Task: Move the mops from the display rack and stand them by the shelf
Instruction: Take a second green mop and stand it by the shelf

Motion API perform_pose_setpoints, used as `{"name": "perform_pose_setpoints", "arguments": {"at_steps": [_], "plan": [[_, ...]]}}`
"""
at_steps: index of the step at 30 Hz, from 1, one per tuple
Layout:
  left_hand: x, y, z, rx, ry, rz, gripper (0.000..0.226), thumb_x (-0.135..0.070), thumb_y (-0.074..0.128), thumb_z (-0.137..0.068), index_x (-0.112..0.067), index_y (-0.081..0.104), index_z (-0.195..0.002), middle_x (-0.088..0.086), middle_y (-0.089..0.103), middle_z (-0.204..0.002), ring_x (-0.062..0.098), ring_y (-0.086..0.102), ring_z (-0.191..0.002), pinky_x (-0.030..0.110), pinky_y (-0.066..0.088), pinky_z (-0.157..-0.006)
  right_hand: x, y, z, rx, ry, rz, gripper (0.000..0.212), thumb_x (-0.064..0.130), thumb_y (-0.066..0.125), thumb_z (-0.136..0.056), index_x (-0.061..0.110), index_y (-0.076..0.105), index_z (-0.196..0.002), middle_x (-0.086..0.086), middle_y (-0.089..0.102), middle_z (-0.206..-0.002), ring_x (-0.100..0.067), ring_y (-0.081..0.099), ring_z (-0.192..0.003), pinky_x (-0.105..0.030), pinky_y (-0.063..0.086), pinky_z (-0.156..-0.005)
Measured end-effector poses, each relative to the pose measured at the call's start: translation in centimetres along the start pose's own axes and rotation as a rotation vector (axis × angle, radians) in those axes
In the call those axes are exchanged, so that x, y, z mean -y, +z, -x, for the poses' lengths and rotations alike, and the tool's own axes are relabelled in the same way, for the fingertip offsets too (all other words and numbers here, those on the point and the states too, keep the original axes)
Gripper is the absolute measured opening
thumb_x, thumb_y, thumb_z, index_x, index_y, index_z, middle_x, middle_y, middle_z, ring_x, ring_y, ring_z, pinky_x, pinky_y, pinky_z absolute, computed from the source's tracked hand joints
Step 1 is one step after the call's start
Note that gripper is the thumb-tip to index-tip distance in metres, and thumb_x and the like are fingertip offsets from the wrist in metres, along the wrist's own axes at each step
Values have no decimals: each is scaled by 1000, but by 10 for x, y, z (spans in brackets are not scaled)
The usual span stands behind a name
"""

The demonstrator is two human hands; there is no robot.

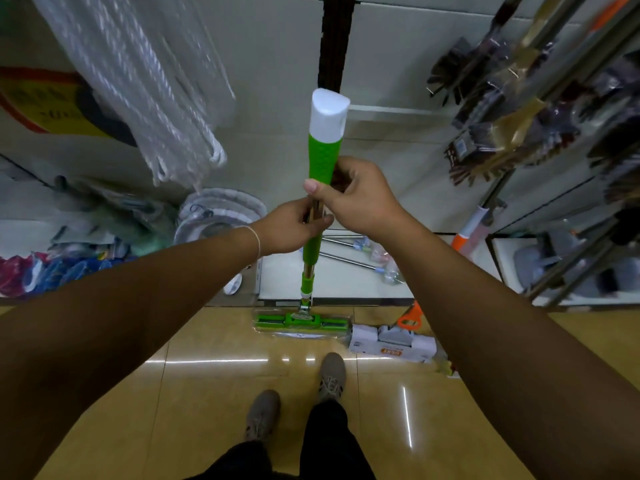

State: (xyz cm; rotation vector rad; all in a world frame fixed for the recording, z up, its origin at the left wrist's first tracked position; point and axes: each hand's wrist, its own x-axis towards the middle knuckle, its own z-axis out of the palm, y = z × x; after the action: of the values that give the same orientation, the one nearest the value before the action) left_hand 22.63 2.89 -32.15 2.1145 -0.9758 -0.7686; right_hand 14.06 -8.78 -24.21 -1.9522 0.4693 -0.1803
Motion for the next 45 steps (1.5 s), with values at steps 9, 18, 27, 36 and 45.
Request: {"name": "perform_pose_setpoints", "arguments": {"at_steps": [9, 18, 27, 36, 45], "plan": [[-38, -31, 61, 208, 203, -132, 38, -52, 55, -91, -15, 60, -92, 4, 65, -87, 17, 61, -80, 26, 46, -67, 56, 2, 89, -117, -83, -76, 5, 8, 71, -89, 9, 69, -93, -18, 72, -86, -18, 67, -75, -30, 56, -67], [-174, -62, 82, 389, 490, -268, 46, -62, 54, -87, -19, 56, -70, -3, 56, -67, 15, 54, -64, 27, 42, -60, 133, -69, 164, -385, -192, -54, 4, 3, 64, -92, 4, 65, -96, -2, 67, -79, -10, 62, -74, -23, 53, -71], [-308, 2, 104, 621, 776, -76, 63, -69, 59, -68, -10, 68, -88, 9, 72, -90, 26, 66, -86, 52, 50, -88, 157, -163, 277, -779, -155, 126, 21, 23, 67, -92, 3, 71, -90, -28, 72, -92, -35, 69, -84, -61, 53, -79], [-451, 132, 133, 840, 906, 39, 56, -63, 64, -65, -10, 67, -85, 4, 66, -79, 18, 60, -77, 48, 48, -82, 139, -269, 405, -1105, -25, 260, 36, 31, 69, -90, -5, 70, -93, -33, 69, -92, -45, 68, -86, -65, 52, -76], [-597, 266, 161, 945, 975, -39, 38, -50, 61, -76, -15, 68, -89, -5, 74, -81, 8, 69, -80, 36, 50, -79, 110, -394, 532, -1229, 66, 375, 35, 36, 68, -90, 3, 73, -100, -26, 72, -99, -42, 69, -94, -61, 55, -77]]}}
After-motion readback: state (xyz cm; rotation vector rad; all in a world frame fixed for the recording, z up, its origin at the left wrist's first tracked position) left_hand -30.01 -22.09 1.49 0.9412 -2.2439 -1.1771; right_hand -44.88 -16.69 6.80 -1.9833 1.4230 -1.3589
